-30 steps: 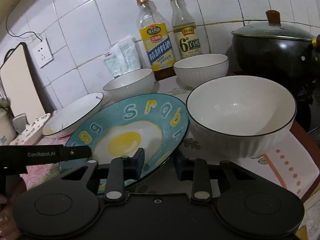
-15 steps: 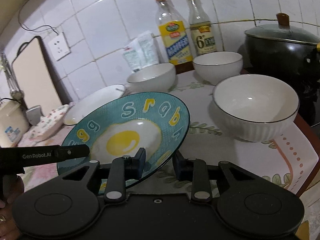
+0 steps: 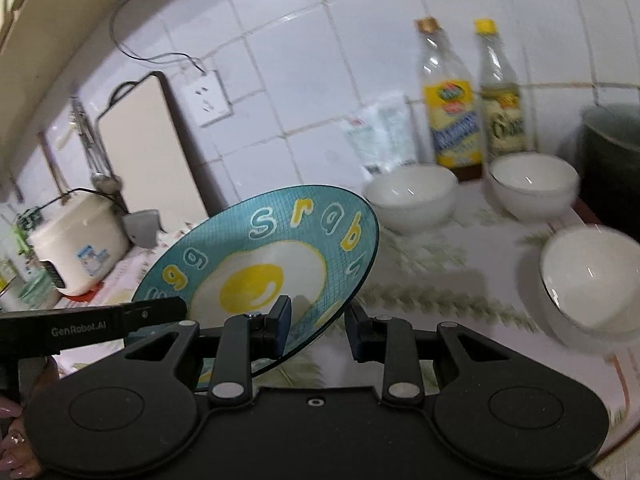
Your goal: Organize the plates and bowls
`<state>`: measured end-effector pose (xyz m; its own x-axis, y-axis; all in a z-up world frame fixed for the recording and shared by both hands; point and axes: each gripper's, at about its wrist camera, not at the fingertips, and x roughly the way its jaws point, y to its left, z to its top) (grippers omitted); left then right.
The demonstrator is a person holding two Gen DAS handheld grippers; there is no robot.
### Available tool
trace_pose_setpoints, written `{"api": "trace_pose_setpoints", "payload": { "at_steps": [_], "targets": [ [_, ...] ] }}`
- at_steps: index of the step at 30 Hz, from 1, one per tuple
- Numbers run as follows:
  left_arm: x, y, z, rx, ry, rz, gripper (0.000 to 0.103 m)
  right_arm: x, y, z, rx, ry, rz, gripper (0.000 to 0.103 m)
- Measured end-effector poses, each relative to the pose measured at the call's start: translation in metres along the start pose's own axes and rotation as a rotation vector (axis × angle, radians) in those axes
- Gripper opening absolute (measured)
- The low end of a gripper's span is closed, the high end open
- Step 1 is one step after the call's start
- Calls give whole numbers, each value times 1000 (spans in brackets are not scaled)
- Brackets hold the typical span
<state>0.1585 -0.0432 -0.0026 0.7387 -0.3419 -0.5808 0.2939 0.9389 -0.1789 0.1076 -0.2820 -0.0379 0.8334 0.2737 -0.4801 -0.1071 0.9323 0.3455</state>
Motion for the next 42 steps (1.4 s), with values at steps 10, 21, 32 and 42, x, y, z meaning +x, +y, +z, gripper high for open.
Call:
{"api": "trace_pose_setpoints", "payload": {
  "at_steps": [10,21,32,42],
  "targets": [
    [11,25,28,-26,-34,11,24,30,13,32,-35,9,58,34],
    [63,54,56,-72,-8,41,24,90,9,63,-53,77,60,35],
    [125,80,67,-106,61,66,24,153,2,73,-44,183,15,35],
    [154,85,70,-89,109,96,25,178,5,70,-47,245,-33,35]
  ]
}}
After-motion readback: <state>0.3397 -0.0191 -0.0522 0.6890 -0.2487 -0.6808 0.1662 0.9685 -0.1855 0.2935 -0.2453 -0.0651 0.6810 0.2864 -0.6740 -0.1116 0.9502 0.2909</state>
